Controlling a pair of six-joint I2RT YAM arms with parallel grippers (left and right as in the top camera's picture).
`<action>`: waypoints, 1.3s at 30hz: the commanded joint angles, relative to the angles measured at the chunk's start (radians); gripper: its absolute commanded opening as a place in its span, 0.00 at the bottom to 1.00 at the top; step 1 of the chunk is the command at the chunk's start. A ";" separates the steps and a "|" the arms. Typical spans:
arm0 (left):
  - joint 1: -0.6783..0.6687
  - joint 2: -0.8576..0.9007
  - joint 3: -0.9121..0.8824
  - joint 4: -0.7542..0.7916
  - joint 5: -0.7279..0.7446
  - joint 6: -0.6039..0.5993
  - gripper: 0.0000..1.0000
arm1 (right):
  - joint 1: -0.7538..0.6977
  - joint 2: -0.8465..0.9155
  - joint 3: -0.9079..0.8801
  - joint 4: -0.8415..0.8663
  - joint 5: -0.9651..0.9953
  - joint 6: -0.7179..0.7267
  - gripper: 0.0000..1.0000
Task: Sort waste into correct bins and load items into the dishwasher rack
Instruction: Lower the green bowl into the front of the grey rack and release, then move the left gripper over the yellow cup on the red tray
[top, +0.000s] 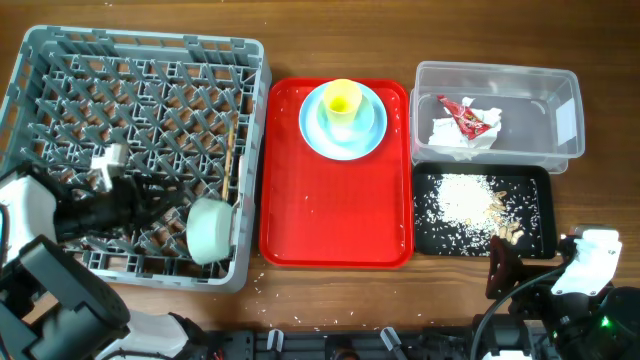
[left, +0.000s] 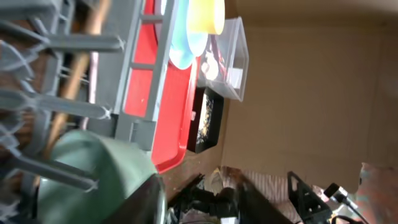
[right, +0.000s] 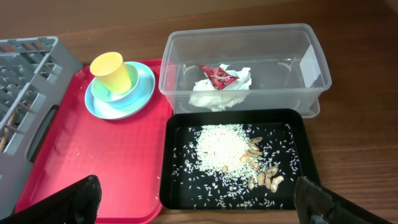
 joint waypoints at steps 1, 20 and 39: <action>0.047 -0.003 0.127 -0.002 0.005 -0.112 0.99 | -0.003 -0.007 0.001 0.003 -0.009 0.014 1.00; -0.740 -0.324 -0.038 0.209 -0.840 -1.053 0.04 | -0.003 -0.007 0.001 0.003 -0.009 0.014 1.00; -0.941 -0.247 0.254 0.682 -1.072 -1.256 0.08 | -0.003 -0.007 0.001 0.003 -0.009 0.014 1.00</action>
